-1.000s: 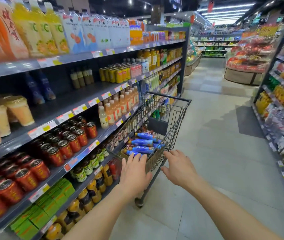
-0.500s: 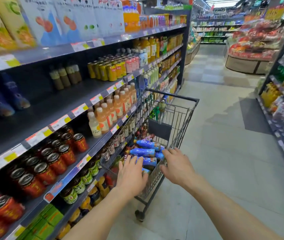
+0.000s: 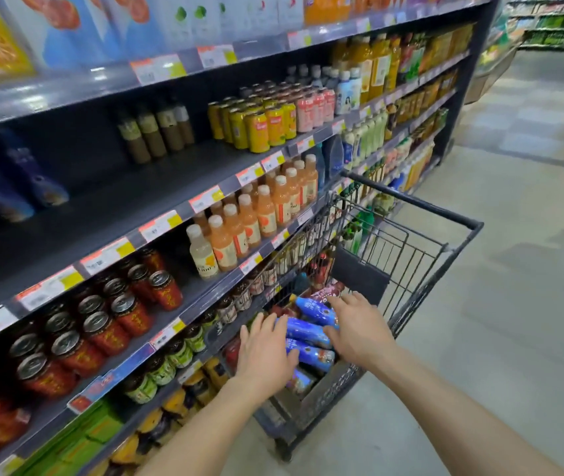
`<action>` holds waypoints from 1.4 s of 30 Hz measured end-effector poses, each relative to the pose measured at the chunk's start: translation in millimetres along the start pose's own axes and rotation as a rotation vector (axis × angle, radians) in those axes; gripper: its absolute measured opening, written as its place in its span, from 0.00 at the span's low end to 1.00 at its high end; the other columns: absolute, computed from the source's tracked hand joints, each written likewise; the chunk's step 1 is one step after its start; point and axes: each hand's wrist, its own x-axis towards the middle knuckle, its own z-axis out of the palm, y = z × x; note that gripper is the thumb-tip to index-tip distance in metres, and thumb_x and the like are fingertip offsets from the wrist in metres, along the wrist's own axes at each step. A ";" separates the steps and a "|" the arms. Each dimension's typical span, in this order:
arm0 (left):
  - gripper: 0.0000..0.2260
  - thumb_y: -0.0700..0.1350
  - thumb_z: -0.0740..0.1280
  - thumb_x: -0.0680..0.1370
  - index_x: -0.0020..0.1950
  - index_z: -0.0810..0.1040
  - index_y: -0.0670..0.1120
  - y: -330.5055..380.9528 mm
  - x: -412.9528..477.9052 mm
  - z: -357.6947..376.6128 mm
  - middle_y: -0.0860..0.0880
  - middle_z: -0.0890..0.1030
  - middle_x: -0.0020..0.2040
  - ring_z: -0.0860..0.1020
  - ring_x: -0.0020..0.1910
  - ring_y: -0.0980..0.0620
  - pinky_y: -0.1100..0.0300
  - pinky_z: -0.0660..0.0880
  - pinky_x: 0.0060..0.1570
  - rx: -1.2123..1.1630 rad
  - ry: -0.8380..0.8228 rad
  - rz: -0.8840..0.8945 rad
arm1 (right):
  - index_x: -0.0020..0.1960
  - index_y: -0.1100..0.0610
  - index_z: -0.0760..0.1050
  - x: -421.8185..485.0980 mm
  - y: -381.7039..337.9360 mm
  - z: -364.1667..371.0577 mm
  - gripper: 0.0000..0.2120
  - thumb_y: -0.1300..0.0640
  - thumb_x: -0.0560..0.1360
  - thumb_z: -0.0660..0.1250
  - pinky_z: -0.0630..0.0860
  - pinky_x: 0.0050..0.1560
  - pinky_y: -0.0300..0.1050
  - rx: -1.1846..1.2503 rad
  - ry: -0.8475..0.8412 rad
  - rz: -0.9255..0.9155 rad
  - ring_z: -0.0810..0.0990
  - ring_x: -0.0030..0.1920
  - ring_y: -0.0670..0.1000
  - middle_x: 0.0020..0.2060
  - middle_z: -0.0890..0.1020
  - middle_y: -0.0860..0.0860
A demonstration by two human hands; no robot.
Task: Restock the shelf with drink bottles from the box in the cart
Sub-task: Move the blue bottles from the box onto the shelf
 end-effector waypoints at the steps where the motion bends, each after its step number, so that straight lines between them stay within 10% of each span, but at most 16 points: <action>1: 0.33 0.58 0.62 0.80 0.81 0.54 0.50 -1.6 6.8 0.6 0.49 0.57 0.80 0.50 0.80 0.45 0.40 0.47 0.76 -0.006 -0.007 -0.021 | 0.70 0.52 0.67 9.9 1.8 2.1 0.25 0.45 0.75 0.63 0.71 0.61 0.52 0.003 -0.006 -0.018 0.67 0.68 0.56 0.63 0.74 0.52; 23: 0.31 0.57 0.61 0.80 0.80 0.56 0.49 -62.7 99.8 42.2 0.48 0.59 0.80 0.51 0.80 0.45 0.41 0.48 0.77 -0.111 -0.041 -0.147 | 0.71 0.53 0.67 133.9 -2.4 59.1 0.25 0.46 0.76 0.62 0.70 0.66 0.52 -0.025 -0.102 -0.072 0.69 0.68 0.55 0.65 0.75 0.52; 42: 0.28 0.56 0.63 0.77 0.75 0.64 0.48 -1.5 167.8 179.5 0.46 0.68 0.72 0.64 0.72 0.45 0.47 0.64 0.71 -0.256 -0.212 -0.499 | 0.68 0.54 0.68 226.2 100.2 172.3 0.23 0.47 0.77 0.63 0.74 0.59 0.50 -0.069 -0.527 -0.174 0.74 0.62 0.58 0.61 0.76 0.56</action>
